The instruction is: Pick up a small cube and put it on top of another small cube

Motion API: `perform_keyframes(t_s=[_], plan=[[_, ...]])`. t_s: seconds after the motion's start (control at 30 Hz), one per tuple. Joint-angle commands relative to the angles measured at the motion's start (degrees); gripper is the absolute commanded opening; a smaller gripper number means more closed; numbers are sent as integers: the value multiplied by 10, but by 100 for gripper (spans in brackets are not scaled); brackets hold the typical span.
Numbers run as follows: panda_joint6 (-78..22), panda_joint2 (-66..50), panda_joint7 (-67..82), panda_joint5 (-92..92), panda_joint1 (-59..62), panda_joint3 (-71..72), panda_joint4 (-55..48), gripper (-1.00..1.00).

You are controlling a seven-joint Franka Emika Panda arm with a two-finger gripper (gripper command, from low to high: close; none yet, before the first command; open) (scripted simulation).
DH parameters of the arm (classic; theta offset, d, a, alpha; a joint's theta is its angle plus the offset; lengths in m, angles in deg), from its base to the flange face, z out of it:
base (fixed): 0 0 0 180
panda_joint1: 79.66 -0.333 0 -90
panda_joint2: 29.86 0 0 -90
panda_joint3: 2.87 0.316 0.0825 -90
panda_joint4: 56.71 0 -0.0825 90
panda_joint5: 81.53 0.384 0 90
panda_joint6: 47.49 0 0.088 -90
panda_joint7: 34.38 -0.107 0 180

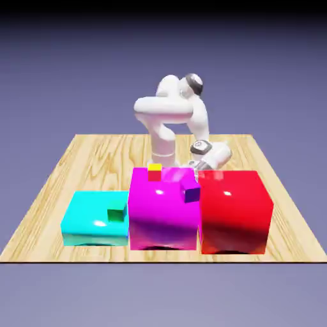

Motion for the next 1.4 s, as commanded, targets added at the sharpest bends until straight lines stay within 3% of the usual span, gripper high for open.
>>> perform_keyframes(t_s=[0.0, 0.33, 1.37], plan=[[0, 0, 0, 0, 0, 0, 0, -100], [-99, -51, -41, -158, -106, -135, 14, -100], [-249, -633, 683, -720, 192, -388, -315, -100]])
